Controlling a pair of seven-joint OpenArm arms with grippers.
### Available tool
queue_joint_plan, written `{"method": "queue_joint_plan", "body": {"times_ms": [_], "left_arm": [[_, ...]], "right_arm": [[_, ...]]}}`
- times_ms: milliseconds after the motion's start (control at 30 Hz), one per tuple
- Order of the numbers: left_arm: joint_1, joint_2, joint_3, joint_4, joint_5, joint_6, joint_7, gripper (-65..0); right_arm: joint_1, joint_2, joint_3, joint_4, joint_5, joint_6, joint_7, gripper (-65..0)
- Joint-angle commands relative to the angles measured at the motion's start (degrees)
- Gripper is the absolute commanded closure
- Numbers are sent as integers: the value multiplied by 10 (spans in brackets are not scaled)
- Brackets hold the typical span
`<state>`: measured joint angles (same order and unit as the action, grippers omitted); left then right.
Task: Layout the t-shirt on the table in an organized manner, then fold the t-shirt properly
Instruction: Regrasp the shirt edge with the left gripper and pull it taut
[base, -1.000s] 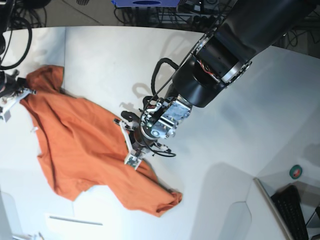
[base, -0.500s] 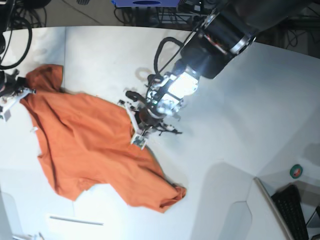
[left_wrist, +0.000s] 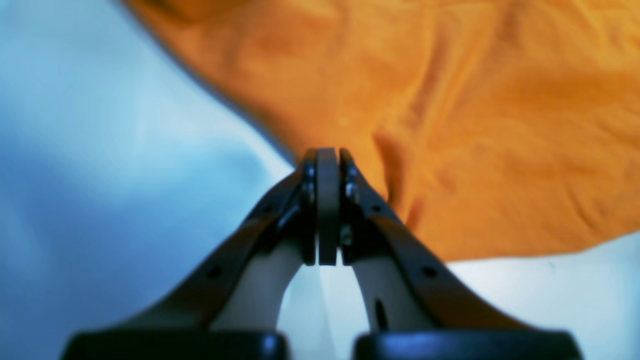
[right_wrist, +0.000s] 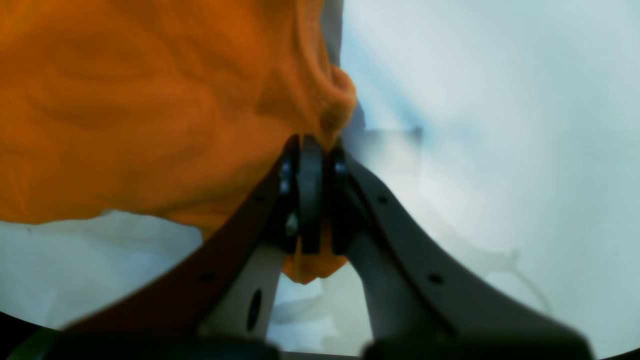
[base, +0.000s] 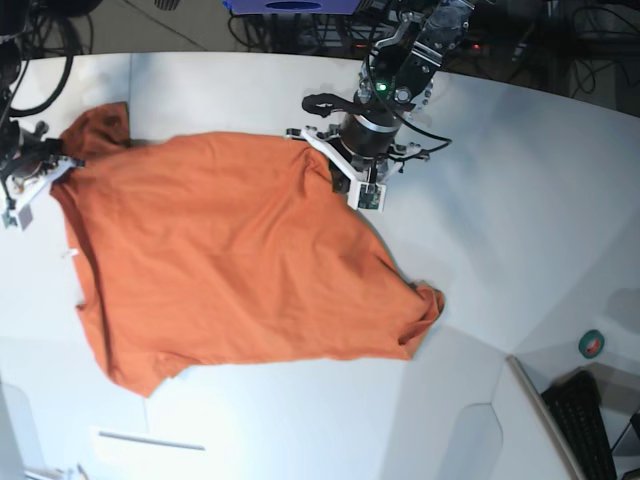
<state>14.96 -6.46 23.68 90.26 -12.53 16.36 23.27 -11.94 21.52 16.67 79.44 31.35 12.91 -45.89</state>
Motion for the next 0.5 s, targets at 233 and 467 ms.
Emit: {"method": "queue_joint_plan", "body": {"times_ms": [233, 467], "left_arm": [[3, 6, -153, 2, -141, -5, -13, 0], [-78, 7, -178, -116, -302, -7, -14, -451]], "right_arm": [[4, 14, 4, 9, 4, 3, 8, 0], [5, 10, 2, 9, 4, 4, 9, 0]]}}
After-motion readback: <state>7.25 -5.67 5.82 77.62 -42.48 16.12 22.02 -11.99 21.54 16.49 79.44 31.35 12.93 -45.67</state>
